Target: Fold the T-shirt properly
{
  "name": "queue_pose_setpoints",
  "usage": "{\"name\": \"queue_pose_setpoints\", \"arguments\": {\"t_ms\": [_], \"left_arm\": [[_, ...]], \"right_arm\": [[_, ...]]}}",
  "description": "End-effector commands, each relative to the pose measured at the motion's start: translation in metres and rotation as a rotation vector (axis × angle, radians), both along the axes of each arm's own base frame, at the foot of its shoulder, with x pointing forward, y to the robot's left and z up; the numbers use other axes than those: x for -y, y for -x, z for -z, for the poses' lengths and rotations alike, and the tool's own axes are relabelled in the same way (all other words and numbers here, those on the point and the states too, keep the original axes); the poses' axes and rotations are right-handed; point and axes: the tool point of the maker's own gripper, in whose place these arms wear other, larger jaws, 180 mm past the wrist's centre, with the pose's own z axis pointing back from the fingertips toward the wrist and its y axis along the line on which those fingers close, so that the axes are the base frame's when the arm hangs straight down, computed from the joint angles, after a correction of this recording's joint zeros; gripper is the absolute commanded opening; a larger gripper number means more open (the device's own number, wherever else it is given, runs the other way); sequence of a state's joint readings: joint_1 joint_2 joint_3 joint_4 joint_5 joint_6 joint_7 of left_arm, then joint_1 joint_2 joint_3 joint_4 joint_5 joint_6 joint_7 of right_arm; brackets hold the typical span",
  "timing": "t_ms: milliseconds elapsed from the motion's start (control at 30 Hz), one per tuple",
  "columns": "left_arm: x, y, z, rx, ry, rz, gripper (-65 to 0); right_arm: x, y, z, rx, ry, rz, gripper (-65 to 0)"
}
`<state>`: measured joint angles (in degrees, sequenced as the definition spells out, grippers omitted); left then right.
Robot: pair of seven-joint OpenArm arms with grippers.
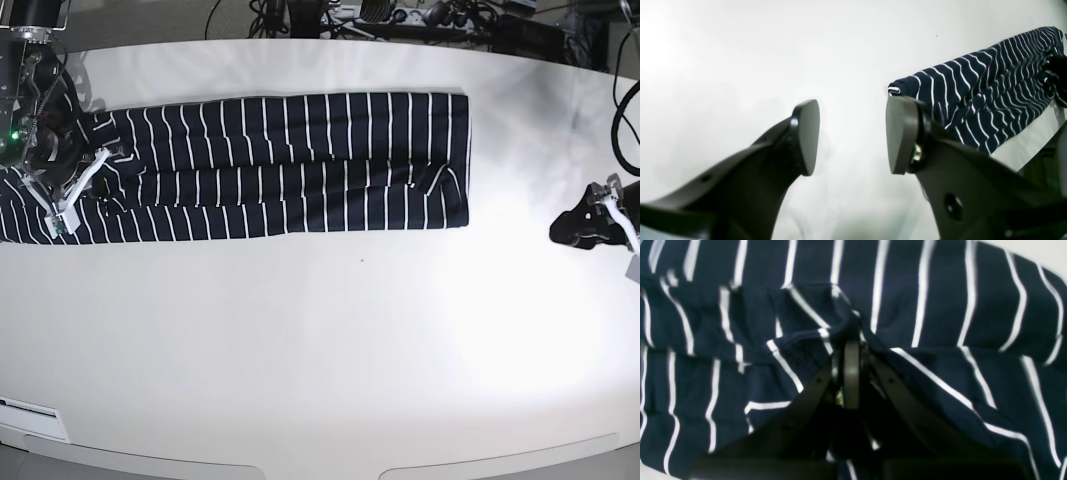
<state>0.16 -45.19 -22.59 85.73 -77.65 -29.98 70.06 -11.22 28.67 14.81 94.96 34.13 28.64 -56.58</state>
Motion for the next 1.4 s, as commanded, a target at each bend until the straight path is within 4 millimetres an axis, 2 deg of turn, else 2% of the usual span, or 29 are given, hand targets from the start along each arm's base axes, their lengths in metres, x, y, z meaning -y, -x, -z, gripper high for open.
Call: {"name": "queue_pose_setpoints", "arguments": {"t_ms": [0, 67, 167, 267, 433, 500, 633, 733, 800, 900, 1000, 1167, 1367], "left_arm": [[-0.005, -0.007, -0.017, 0.047, -0.008, -0.002, -31.4], [-0.005, -0.006, -0.016, 0.043, -0.010, -0.002, -31.4], [-0.005, -0.006, -0.017, 0.045, -0.008, -0.002, -31.4], [-0.005, -0.006, -0.016, 0.043, -0.009, -0.002, -31.4], [-0.001, -0.006, -0.014, 0.042, 0.006, -0.003, -31.4], [0.003, -0.003, -0.010, 0.035, 0.032, -0.001, -31.4], [0.025, 0.003, -0.008, 0.023, 0.147, 0.029, -31.4], [0.034, 0.009, 0.001, 0.005, 0.162, 0.059, -31.3], [0.036, 0.012, 0.004, -0.002, 0.169, 0.057, -30.2], [0.038, 0.016, 0.010, -0.017, 0.180, 0.052, -30.2], [0.044, 0.023, 0.021, -0.047, 0.215, 0.033, -28.8], [0.063, 0.041, 0.046, -0.111, 0.296, 0.007, -27.7], [0.092, 0.057, 0.069, -0.157, 0.425, -0.045, -27.7]], "right_arm": [[0.011, 0.002, 0.003, -0.023, 0.027, 0.011, -65.0], [0.018, 0.010, 0.016, -0.067, 0.018, 0.038, -65.0], [0.036, 0.009, 0.020, -0.066, 0.067, 0.147, -65.0], [0.057, 0.003, 0.013, -0.029, 0.140, 0.270, -65.0], [0.072, -0.004, -0.003, 0.027, 0.185, 0.415, -65.0], [0.070, -0.009, -0.013, 0.060, 0.185, 0.425, -65.0], [0.061, -0.023, -0.039, 0.144, 0.188, 0.405, -64.9], [0.048, -0.031, -0.056, 0.197, 0.189, 0.342, -48.6], [0.041, -0.036, -0.067, 0.230, 0.191, 0.308, -45.1], [0.037, -0.039, -0.079, 0.263, 0.206, 0.290, -45.1], [0.040, -0.038, -0.082, 0.267, 0.235, 0.290, -45.1], [0.047, -0.037, -0.083, 0.266, 0.286, 0.295, -45.1], [0.066, -0.034, -0.089, 0.275, 0.396, 0.328, -45.1]]}}
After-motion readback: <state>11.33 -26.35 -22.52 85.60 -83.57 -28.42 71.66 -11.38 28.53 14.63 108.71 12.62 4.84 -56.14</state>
